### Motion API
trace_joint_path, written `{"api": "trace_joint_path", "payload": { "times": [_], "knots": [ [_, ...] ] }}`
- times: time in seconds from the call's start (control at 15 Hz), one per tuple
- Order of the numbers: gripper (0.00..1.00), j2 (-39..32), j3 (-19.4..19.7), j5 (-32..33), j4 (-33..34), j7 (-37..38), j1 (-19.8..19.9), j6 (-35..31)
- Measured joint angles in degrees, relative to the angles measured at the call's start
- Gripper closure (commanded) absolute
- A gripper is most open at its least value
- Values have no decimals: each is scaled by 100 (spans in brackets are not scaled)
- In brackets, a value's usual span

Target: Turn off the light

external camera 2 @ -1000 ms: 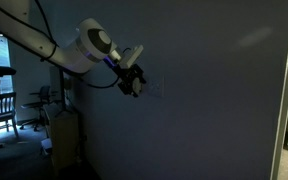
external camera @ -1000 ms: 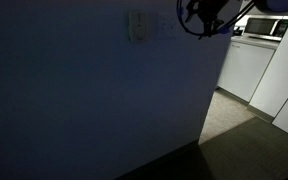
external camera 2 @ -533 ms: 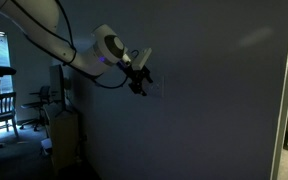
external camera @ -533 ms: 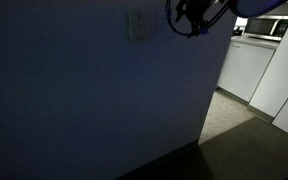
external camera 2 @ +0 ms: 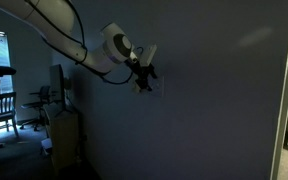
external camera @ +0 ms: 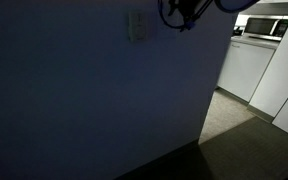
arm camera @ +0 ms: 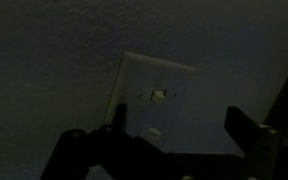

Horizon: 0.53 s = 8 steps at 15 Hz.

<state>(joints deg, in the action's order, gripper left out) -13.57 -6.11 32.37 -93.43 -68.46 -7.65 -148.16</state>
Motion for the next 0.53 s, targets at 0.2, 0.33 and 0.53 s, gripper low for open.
{"api": "trace_joint_path", "payload": {
  "times": [0.2, 0.33, 0.53],
  "knots": [
    [0, -7, 0, -162, 32, -47, 1, 36],
    [0, -8, 0, -282, 47, -50, 1, 65],
    [0, -40, 2, -404, 100, -50, 1, 448]
  ]
}}
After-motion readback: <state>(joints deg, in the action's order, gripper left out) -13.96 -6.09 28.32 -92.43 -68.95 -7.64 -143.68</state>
